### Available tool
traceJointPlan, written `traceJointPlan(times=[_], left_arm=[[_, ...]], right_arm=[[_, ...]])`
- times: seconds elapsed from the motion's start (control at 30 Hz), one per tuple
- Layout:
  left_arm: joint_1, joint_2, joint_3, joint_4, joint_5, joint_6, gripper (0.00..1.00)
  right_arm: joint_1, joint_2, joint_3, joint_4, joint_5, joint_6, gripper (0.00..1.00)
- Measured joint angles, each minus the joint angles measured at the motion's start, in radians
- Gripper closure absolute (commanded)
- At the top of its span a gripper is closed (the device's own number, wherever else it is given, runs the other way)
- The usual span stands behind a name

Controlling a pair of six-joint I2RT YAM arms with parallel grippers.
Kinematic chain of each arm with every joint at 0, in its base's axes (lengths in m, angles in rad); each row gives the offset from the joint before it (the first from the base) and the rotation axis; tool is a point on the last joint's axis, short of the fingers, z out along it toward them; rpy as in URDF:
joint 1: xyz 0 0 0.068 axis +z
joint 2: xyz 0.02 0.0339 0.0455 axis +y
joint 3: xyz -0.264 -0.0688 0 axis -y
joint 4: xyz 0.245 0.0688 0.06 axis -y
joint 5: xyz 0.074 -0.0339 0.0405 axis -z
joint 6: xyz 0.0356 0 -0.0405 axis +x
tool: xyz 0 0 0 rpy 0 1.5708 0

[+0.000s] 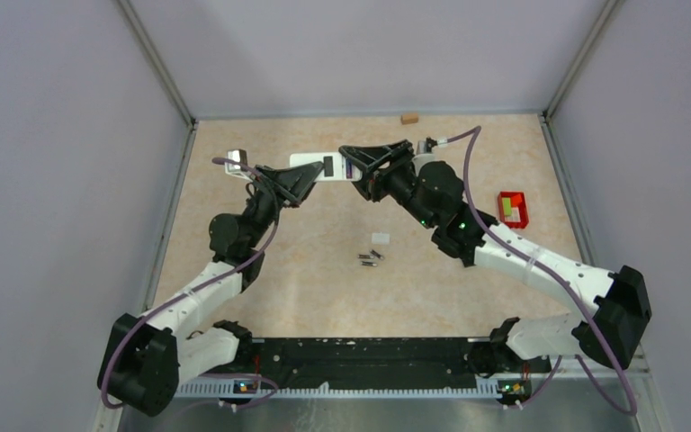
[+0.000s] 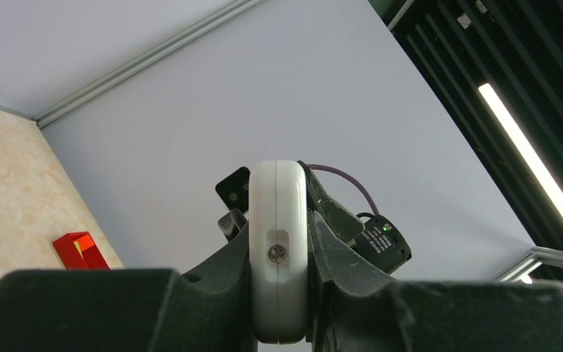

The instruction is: Load the batteries into the remote control

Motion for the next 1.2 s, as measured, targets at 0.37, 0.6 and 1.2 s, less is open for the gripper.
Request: traceJointPlan(times=[0.37,0.6,1.2], left_arm=[[0.000,-0.032,0.032,-0.118,0.005,0.013,1.00],[-0.001,-0.035,0.039,-0.142,0.015,0.004,1.00],[0.001,-0.079,0.048,-0.245,0.031,-0.028,1.00]], right_arm=[[-0.022,-0.005,-0.076,0.121,-0.042,0.018,0.85],[-0.040,-0.012,-0.100,0.153,-0.087,-0.005,0.80],[-0.068,-0.045,-0.089,0.098,-0.178,-0.319,0.71]])
